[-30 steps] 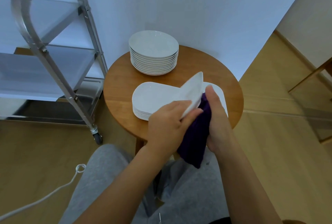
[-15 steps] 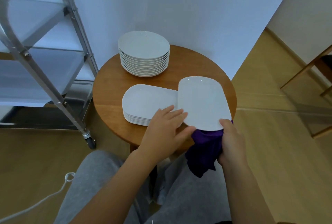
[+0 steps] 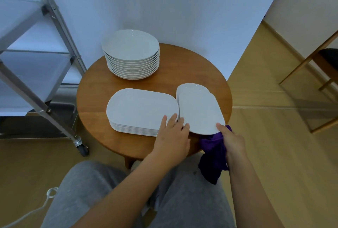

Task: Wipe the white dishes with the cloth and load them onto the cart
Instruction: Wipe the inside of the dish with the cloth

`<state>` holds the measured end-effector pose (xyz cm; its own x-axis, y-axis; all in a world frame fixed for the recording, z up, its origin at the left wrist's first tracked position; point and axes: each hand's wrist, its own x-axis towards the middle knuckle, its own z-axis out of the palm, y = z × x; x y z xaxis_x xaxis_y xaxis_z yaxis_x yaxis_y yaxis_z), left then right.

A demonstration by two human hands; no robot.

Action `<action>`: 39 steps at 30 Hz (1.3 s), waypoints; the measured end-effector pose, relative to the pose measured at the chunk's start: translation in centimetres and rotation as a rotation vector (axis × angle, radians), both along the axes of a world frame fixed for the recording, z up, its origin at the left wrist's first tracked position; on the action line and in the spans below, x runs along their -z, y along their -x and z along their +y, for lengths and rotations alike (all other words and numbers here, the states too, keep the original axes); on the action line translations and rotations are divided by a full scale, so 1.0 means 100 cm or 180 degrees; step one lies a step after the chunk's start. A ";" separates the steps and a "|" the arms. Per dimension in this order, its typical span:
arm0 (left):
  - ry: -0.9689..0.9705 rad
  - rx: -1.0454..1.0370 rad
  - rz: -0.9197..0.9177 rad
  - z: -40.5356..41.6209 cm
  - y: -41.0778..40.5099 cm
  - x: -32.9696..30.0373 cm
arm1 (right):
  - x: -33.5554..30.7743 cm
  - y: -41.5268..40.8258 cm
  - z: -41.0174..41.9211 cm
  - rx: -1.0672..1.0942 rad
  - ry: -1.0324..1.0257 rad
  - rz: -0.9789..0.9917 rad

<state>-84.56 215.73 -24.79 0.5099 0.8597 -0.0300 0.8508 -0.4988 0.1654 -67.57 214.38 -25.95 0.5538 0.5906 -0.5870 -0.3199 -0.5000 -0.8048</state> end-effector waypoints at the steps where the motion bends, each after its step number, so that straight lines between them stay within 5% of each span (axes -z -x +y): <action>1: -0.0025 0.0047 0.0096 0.001 -0.004 0.002 | 0.001 -0.001 0.003 -0.0006 0.0020 -0.0066; 11: 0.0126 0.0193 0.1035 0.018 -0.030 0.010 | 0.009 0.000 0.026 -0.0179 0.0218 -0.0625; 19: 0.0160 0.0260 0.1077 0.027 -0.030 0.009 | 0.012 0.002 0.017 -0.0163 0.0144 -0.0649; 28: 0.0056 0.0191 -0.0131 0.022 0.004 0.001 | -0.019 0.019 0.006 -0.0185 -0.0326 -0.0673; 35: -0.0005 -0.1139 -0.1101 0.042 0.084 -0.002 | -0.042 0.065 0.024 -0.0851 -0.0519 -0.1012; 39: -0.0256 -0.1679 -0.0850 0.060 0.129 0.008 | -0.039 0.087 0.032 -0.1096 -0.0485 -0.1152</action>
